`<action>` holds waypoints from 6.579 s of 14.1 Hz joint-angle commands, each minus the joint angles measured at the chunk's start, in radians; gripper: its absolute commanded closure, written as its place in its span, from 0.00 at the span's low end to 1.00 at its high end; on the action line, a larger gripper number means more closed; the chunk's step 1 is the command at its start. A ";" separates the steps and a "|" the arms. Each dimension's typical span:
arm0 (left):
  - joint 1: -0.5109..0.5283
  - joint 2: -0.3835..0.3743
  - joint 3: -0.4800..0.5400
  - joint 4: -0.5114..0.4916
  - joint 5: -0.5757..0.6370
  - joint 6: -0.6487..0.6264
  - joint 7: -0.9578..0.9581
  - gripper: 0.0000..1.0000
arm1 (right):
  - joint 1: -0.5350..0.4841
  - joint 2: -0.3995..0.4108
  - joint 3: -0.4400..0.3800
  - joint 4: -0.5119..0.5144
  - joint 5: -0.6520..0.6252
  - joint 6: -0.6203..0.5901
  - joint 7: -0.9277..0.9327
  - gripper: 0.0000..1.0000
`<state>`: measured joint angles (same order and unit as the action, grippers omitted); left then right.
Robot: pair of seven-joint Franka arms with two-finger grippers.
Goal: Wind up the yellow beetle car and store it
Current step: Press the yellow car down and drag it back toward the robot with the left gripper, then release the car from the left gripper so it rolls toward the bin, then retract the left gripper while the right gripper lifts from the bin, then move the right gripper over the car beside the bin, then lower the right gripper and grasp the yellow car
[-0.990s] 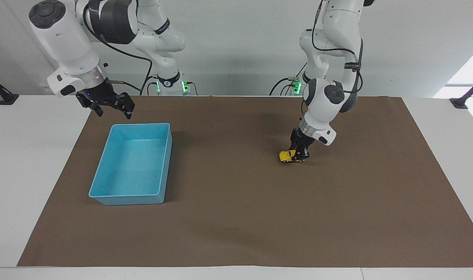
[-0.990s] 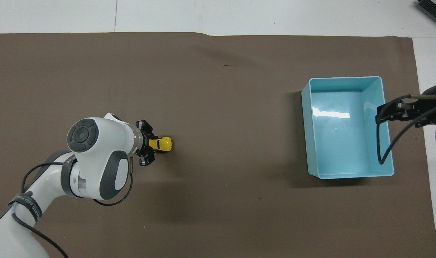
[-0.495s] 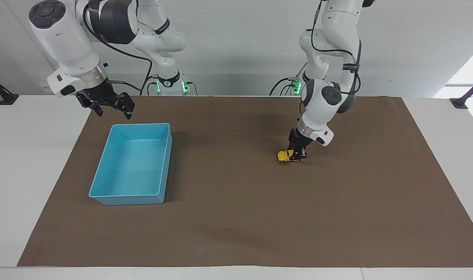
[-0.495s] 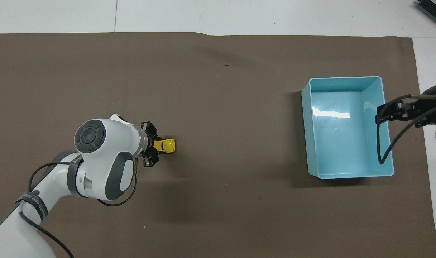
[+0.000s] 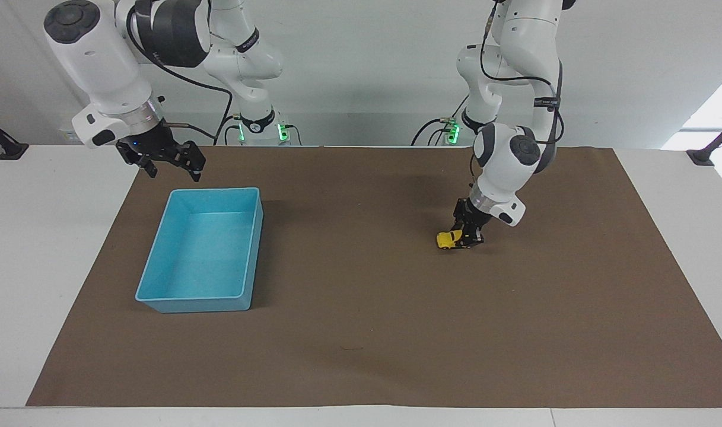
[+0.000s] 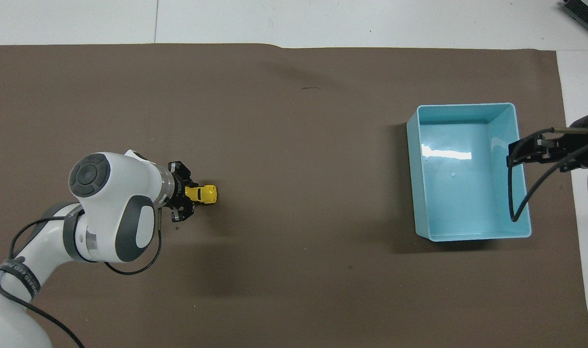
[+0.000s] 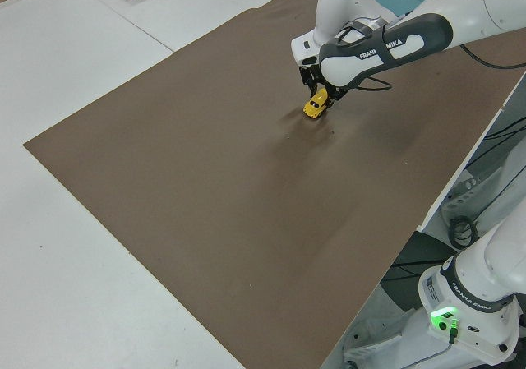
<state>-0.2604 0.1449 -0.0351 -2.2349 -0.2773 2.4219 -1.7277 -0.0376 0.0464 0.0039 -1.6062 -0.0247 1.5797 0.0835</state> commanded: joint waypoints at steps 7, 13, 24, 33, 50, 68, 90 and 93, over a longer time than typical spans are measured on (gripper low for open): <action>0.073 0.038 0.006 0.000 -0.011 0.013 0.079 0.71 | -0.008 -0.022 0.001 -0.024 0.014 0.016 -0.022 0.00; 0.086 0.025 0.007 0.196 -0.011 -0.237 0.060 0.00 | -0.008 -0.022 0.001 -0.024 0.014 0.016 -0.022 0.00; 0.107 0.018 0.009 0.337 0.032 -0.310 0.069 0.00 | -0.008 -0.022 0.001 -0.024 0.014 0.014 -0.019 0.00; 0.155 -0.022 0.009 0.446 0.064 -0.417 0.627 0.00 | -0.008 -0.022 0.001 -0.024 0.014 0.014 -0.021 0.00; 0.187 -0.140 0.012 0.532 0.247 -0.622 1.495 0.00 | 0.067 -0.095 0.004 -0.122 0.069 0.069 0.433 0.00; 0.182 -0.194 0.049 0.618 0.273 -0.831 1.726 0.00 | 0.246 -0.046 0.004 -0.328 0.127 0.385 1.354 0.00; 0.181 -0.258 0.052 0.617 0.251 -0.876 1.731 0.00 | 0.320 0.240 -0.002 -0.443 -0.078 0.838 1.630 0.00; 0.182 -0.262 0.052 0.613 0.251 -0.898 1.729 0.00 | 0.315 0.253 -0.002 -0.451 -0.090 0.839 1.645 0.00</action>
<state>-0.0847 -0.0997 0.0179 -1.6138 -0.0216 1.5540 -0.0094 0.2869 0.2941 -0.0009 -2.0558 -0.0809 2.4068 1.6913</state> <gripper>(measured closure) 0.000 0.000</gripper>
